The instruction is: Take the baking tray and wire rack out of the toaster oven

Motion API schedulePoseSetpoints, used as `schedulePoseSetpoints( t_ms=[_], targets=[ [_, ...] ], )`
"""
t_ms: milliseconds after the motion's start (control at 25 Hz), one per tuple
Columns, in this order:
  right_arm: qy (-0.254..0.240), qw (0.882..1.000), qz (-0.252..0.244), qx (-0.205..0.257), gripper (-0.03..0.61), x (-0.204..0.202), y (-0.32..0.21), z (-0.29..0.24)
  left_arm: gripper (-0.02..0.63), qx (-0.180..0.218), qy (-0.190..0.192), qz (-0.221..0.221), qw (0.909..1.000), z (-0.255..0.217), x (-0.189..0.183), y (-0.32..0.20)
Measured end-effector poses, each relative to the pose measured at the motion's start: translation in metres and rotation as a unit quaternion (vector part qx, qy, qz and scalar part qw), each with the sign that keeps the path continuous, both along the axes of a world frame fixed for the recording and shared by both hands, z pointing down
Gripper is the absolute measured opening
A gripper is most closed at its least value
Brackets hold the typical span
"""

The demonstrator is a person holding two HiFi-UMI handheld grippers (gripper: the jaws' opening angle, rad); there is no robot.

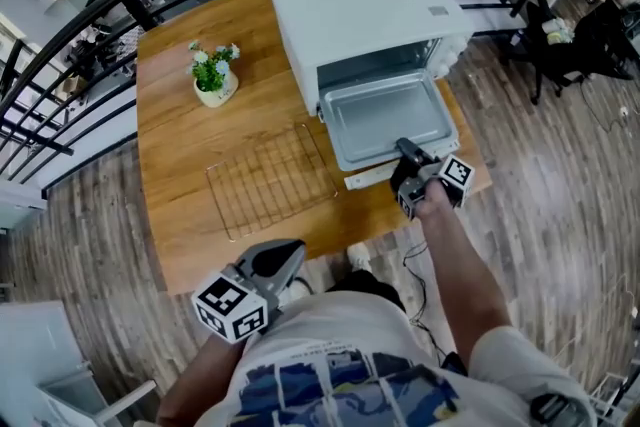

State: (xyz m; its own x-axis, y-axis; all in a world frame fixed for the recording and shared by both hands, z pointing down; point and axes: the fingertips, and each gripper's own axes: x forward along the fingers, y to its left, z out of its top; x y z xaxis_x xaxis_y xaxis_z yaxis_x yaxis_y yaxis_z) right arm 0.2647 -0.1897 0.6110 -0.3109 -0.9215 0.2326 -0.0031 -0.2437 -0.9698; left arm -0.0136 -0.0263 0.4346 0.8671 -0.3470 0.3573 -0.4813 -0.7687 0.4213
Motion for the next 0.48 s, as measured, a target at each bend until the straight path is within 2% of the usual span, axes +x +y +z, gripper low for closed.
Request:
schedulePoseSetpoints(
  t_ms=[480],
  targets=[
    [0.016, 1.000, 0.022, 0.004, 0.058, -0.019, 0.038, -0.019, 0.005, 0.002, 0.014, 0.017, 0.9998, -0.001, -0.024, 0.025]
  ],
)
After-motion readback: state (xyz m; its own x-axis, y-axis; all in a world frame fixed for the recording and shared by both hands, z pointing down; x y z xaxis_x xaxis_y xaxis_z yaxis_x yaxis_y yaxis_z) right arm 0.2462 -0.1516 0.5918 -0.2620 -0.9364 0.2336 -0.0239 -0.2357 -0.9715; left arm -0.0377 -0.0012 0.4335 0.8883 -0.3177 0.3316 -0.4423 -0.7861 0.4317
